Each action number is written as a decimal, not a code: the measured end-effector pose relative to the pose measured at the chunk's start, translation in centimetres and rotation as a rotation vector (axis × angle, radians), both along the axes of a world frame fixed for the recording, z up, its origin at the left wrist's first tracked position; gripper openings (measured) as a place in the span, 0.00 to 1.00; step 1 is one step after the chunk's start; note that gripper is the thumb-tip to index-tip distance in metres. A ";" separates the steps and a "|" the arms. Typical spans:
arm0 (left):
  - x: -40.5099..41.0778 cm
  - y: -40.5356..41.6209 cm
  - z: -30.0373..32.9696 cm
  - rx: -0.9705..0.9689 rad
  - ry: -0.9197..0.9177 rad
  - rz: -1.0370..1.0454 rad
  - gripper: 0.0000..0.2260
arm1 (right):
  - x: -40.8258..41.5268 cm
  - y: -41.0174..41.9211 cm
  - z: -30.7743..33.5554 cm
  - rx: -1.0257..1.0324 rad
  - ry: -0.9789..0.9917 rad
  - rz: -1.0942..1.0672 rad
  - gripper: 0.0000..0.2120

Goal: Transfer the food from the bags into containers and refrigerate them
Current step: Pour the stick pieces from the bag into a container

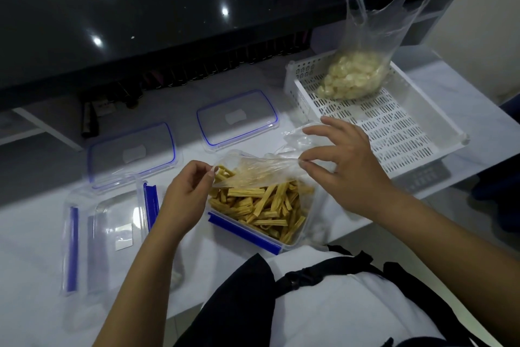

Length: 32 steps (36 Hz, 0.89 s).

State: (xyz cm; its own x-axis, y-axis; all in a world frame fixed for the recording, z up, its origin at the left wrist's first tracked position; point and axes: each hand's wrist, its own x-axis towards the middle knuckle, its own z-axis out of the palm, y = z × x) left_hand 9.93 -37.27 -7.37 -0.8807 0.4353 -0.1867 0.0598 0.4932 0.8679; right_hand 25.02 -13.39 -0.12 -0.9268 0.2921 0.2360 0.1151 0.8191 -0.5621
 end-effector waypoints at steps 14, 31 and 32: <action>0.0 -0.5 4.0 0.066 0.133 0.016 0.13 | -2.0 -0.1 1.8 0.024 0.083 0.003 0.03; 0.8 4.7 6.0 0.111 0.176 -0.230 0.14 | 0.5 1.1 -0.4 -0.316 0.274 -0.267 0.32; 0.7 4.4 5.9 0.124 0.162 -0.217 0.15 | 1.0 1.5 -0.9 -0.461 0.228 -0.338 0.32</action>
State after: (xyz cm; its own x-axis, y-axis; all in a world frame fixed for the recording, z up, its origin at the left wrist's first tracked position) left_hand 10.59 -32.88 -1.51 -0.7782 0.6278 0.0149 0.2948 0.3444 0.8913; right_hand 26.06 -11.90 -1.05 -0.7063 0.6801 0.1964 0.1612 0.4247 -0.8909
